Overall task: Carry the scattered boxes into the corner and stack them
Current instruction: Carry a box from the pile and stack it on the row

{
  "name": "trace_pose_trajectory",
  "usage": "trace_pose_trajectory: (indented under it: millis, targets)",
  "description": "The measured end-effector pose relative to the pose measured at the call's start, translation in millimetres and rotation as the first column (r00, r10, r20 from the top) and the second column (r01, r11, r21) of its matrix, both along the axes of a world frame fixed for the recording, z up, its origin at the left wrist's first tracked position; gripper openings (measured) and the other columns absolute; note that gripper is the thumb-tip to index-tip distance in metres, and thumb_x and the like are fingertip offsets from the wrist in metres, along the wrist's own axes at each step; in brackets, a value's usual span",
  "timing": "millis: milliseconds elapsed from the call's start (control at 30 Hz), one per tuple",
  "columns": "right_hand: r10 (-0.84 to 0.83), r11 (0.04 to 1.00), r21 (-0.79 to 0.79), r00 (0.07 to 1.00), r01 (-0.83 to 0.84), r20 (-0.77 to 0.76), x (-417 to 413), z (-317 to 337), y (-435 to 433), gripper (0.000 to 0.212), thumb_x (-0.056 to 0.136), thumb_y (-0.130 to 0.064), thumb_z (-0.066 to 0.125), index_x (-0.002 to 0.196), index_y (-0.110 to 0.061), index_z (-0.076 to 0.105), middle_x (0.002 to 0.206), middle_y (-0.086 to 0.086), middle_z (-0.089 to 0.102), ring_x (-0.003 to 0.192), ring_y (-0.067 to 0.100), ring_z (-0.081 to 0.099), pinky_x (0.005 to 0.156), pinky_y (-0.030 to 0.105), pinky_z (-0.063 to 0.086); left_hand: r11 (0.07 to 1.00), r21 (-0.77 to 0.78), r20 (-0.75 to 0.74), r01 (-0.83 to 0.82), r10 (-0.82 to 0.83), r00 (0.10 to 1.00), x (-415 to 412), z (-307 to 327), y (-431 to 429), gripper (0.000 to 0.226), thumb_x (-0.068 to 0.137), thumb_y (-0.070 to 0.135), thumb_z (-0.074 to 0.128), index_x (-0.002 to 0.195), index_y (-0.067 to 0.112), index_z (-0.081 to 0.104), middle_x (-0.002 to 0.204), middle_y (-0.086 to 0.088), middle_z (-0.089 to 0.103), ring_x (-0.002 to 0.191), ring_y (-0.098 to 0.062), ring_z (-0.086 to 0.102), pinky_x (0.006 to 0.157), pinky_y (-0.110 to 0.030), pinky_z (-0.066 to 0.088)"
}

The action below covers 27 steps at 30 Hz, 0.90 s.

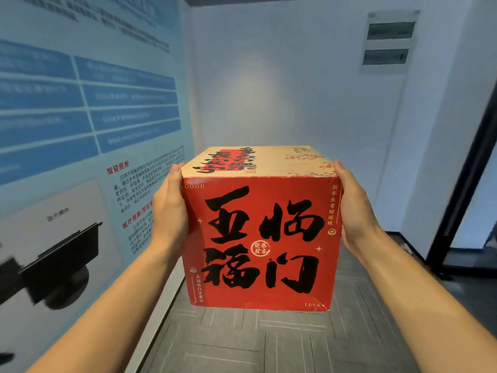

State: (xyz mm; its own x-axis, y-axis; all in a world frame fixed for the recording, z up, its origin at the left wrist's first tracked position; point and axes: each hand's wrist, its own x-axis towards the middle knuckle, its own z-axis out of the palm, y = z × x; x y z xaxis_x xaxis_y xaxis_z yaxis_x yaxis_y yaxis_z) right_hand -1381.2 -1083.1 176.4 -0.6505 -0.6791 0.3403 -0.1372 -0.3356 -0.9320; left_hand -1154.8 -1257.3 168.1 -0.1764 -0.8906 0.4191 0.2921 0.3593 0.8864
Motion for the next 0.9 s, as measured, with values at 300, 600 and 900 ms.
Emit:
trace_pose_trajectory:
  millis: [300, 600, 900]
  targets:
    - [-0.021, 0.999, 0.039, 1.0, 0.022, -0.009, -101, 5, -174, 0.055, 0.1, -0.065, 0.041, 0.14, -0.035, 0.064, 0.134, -0.008, 0.072, 0.128, 0.014, 0.065, 0.117, 0.048, 0.044, 1.0, 0.02, 0.003, 0.004, -0.004, 1.0, -109, -3, -179, 0.059, 0.096, 0.068, 0.044, 0.125, 0.027, 0.075, 0.126, 0.005, 0.076, 0.124, -0.016, 0.068, 0.116, -0.048, 0.045]
    - [-0.027, 0.999, 0.035, 0.999, 0.028, -0.029, -225, 0, -342, 0.049, 0.111, -0.053, 0.032, 0.14, -0.029, 0.063, 0.127, -0.005, 0.075, 0.118, 0.011, 0.071, 0.107, 0.042, 0.053, 0.999, 0.036, -0.032, -0.026, 0.028, 0.999, -231, -6, -334, 0.045, 0.1, 0.06, 0.045, 0.116, 0.032, 0.076, 0.119, 0.004, 0.078, 0.119, -0.018, 0.07, 0.113, -0.047, 0.048]
    - [0.071, 0.996, 0.049, 0.997, -0.072, 0.013, -366, -14, -534, 0.078, 0.088, -0.078, 0.047, 0.152, -0.033, 0.052, 0.145, -0.007, 0.065, 0.136, 0.015, 0.059, 0.118, 0.05, 0.043, 0.992, 0.06, -0.057, -0.107, 0.11, 0.992, -347, -12, -497, 0.05, 0.089, 0.061, 0.053, 0.12, 0.03, 0.076, 0.127, 0.0, 0.076, 0.126, -0.023, 0.067, 0.115, -0.05, 0.047]
